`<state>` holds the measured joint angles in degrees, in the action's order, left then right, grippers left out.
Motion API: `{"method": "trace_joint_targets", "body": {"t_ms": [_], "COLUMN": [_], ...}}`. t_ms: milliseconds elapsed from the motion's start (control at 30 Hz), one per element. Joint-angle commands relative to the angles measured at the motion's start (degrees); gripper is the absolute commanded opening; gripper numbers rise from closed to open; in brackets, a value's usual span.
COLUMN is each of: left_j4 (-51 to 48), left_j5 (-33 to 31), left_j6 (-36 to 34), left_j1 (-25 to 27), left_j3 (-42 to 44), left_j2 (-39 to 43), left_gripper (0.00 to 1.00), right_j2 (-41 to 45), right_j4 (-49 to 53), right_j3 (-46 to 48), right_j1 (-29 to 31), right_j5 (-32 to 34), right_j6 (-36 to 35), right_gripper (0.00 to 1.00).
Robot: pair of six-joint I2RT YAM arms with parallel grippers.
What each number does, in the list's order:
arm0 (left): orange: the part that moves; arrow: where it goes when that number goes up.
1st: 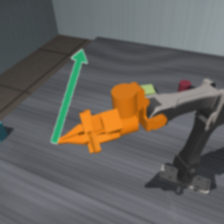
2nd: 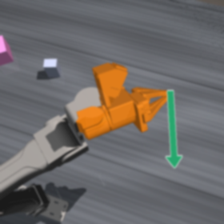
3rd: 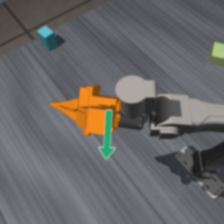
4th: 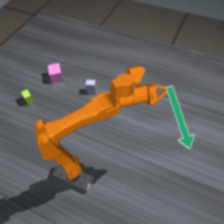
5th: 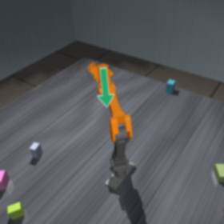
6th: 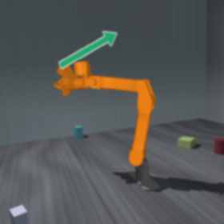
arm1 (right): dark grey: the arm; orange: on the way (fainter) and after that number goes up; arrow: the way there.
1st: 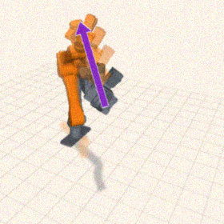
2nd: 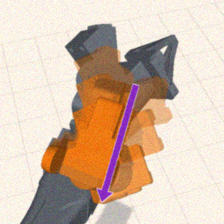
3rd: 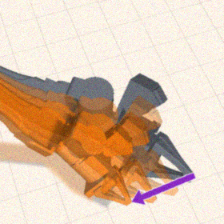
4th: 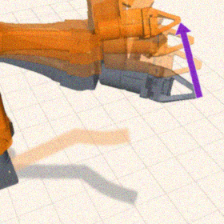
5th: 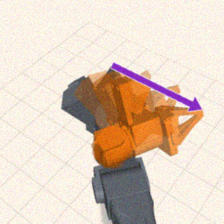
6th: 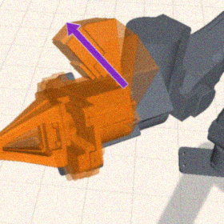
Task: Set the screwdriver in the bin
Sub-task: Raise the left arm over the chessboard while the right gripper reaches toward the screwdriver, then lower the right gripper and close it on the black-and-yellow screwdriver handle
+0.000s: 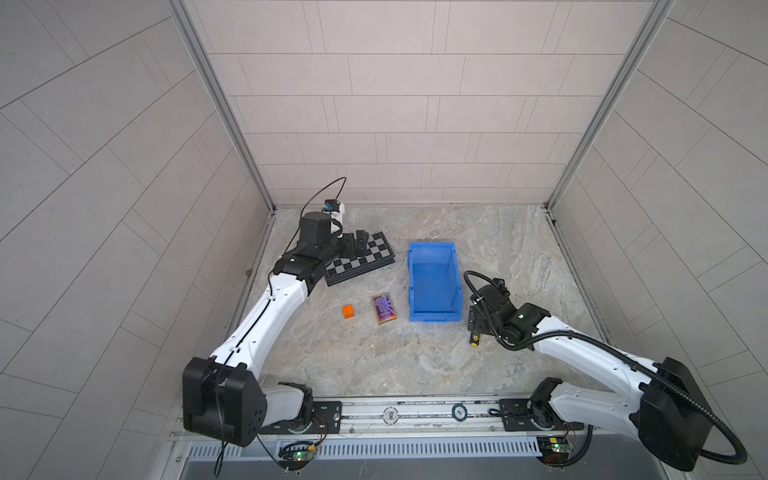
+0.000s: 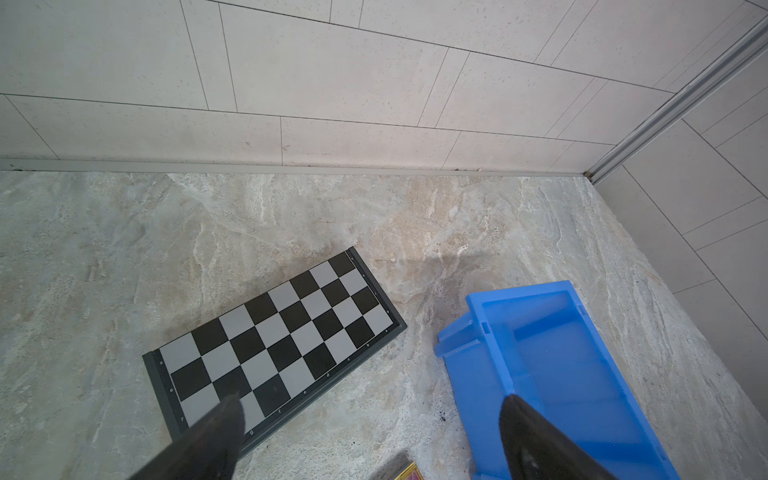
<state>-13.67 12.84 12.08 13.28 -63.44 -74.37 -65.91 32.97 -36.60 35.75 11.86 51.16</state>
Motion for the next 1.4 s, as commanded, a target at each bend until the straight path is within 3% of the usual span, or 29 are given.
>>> {"method": "trace_joint_targets", "body": {"t_ms": [0,433,1033,1200,1367], "left_j4": [0.0,0.0,-0.8,-1.1,-1.3], "left_j5": [0.2,-0.2,-1.9,-2.4,-2.6], "left_j6": [0.1,-0.1,-1.4,-1.7,-2.0], "left_j1": [0.0,0.0,0.0,0.0,0.0], "left_j3": [-1.9,-1.8,-1.9,-1.9,-1.9], "left_j2": [0.3,0.0,0.9,1.2,1.5], "left_gripper": [1.0,1.0,0.99,1.0,1.0], "right_j2": [-1.7,-6.8,-10.3,-10.4,-9.7], "right_j4": [-3.5,-8.7,-6.2,-5.4,-3.6], "right_j3": [0.8,4.9,2.5,1.7,1.4], "right_j1": [0.4,0.4,0.4,0.3,-0.1], "right_j5": [-0.5,-4.3,-1.9,-1.1,-0.1], "right_j6": [3.6,4.7,2.6,1.9,1.9], "right_gripper": [0.83,0.65,0.45,0.3,0.24]}}
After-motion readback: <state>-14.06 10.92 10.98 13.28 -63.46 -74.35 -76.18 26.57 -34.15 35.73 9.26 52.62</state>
